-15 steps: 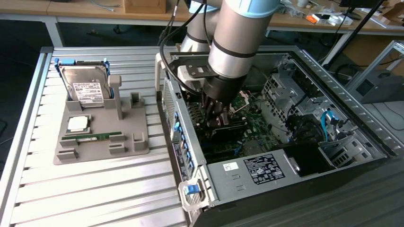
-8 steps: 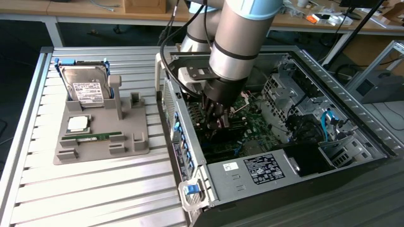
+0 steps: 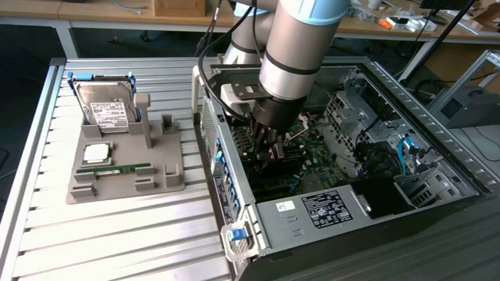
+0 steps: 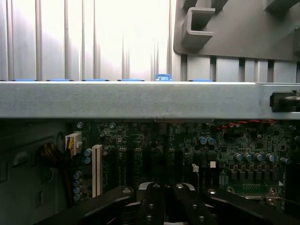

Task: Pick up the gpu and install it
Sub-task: 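Press down on the gpu until it lock into place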

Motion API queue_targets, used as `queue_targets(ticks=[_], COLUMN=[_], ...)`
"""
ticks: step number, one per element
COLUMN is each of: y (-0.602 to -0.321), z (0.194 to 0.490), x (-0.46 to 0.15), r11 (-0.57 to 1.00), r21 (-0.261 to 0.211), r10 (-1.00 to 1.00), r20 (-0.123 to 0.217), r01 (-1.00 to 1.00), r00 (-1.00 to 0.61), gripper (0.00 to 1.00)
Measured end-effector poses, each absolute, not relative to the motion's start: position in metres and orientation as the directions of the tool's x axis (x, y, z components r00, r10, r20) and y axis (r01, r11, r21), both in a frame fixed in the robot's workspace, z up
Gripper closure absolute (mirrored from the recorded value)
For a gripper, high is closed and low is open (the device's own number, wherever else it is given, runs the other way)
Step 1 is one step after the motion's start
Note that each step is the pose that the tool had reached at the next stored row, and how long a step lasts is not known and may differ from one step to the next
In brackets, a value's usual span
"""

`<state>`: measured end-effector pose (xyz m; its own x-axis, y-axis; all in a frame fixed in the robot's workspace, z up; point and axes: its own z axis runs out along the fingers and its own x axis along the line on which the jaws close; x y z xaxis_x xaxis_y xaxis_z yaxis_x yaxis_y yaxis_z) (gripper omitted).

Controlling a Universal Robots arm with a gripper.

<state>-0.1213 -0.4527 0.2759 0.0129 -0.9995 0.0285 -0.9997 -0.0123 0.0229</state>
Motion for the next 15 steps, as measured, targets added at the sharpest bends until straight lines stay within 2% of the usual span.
queue_targets(ticks=[15], y=[-0.4531], z=[0.2744], x=[-0.1206], r11=[-0.012], r21=[0.023], r10=[-1.0], r20=[0.029], r01=[-1.0], r00=[0.013], gripper=[0.89])
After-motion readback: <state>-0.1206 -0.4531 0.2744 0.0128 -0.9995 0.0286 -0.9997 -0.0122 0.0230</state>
